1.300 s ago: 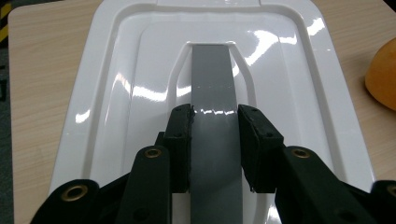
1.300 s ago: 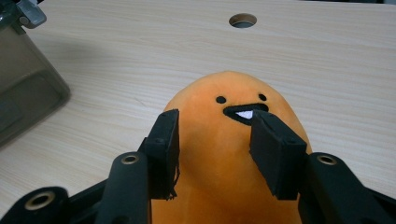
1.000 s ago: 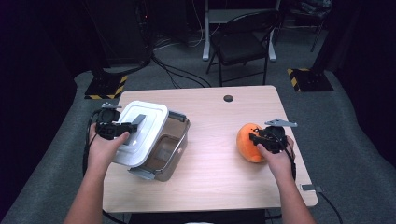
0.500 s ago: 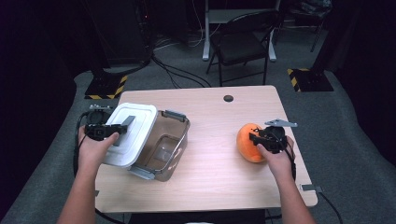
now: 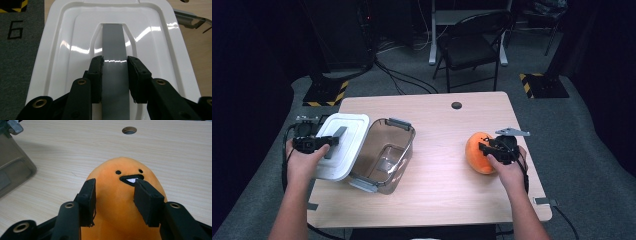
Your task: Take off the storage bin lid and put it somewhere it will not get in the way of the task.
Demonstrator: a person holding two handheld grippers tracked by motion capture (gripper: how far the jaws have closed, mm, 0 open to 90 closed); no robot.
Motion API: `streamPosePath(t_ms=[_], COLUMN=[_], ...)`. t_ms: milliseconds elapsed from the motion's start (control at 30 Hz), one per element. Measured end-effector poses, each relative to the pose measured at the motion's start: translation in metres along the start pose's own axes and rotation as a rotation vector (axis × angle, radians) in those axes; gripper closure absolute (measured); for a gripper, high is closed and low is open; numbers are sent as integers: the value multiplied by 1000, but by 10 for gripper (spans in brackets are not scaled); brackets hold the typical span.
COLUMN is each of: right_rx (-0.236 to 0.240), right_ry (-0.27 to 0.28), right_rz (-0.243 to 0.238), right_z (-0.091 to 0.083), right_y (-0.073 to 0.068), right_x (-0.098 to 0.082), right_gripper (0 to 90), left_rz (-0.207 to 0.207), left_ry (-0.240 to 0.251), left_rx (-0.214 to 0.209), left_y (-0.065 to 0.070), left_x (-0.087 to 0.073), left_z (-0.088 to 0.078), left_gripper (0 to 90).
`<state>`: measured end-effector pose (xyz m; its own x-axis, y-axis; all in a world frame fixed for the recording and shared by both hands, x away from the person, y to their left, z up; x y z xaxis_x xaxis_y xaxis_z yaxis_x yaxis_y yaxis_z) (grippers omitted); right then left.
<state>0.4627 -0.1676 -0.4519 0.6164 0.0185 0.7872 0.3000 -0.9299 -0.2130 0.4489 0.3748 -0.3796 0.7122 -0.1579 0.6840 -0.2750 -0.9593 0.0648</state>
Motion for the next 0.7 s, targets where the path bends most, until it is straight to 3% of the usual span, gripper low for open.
streamPosePath(t_ms=[700], right_rx=[4], right_ry=[2], right_rz=[6], right_z=[1], right_y=[1], right_x=[0], right_gripper=[521], left_rz=[-42], left_ry=[3], left_rx=[40], left_y=[-32], left_x=[-13], left_z=[-3], left_gripper=[662])
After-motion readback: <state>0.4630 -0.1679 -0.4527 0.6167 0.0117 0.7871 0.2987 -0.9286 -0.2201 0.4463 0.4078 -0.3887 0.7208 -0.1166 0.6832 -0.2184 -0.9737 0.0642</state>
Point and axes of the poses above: each handheld gripper's, and its own axes: z roughly forward along the jaws, x roughly out of its top, y roughly to its right, the point moved 4 cm from there along z, roughly forward along the jaws, and after that the axes turned 6 degrees about z, right-handed, at the moved point
